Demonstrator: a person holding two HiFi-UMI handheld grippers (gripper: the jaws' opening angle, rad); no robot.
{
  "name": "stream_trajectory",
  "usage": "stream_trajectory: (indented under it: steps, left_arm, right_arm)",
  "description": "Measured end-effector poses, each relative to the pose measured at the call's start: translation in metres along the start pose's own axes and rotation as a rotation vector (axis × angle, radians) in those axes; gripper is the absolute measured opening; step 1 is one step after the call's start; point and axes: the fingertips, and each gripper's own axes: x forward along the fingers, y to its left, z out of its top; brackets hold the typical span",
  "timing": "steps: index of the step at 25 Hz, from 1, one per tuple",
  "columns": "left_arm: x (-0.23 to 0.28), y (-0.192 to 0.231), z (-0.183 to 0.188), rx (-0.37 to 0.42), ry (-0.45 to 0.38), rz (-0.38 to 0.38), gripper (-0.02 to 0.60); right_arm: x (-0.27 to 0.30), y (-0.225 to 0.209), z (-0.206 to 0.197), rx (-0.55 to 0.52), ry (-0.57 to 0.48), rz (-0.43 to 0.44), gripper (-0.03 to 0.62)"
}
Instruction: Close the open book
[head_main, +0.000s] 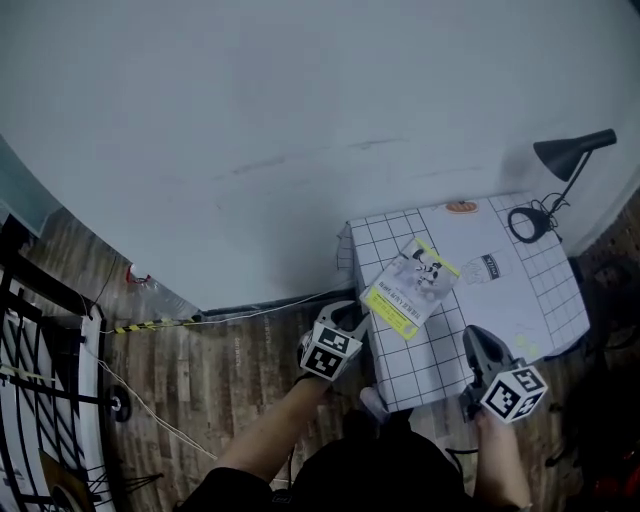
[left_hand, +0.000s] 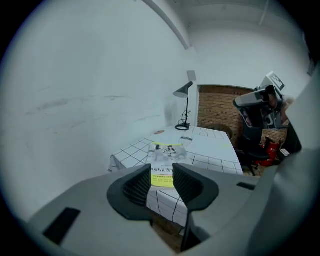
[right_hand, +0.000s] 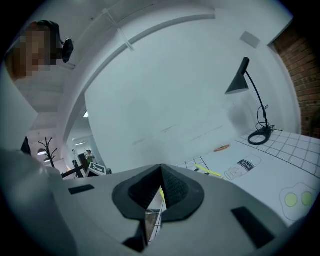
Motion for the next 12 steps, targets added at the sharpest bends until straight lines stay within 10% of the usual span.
stream_trajectory:
  steps: [12]
  left_arm:
    - [-0.059, -0.013, 0.059, 0.020, -0.135, 0.036, 0.123]
  right_arm:
    - [0.002, 0.044, 0.013, -0.181, 0.045, 0.085, -0.005]
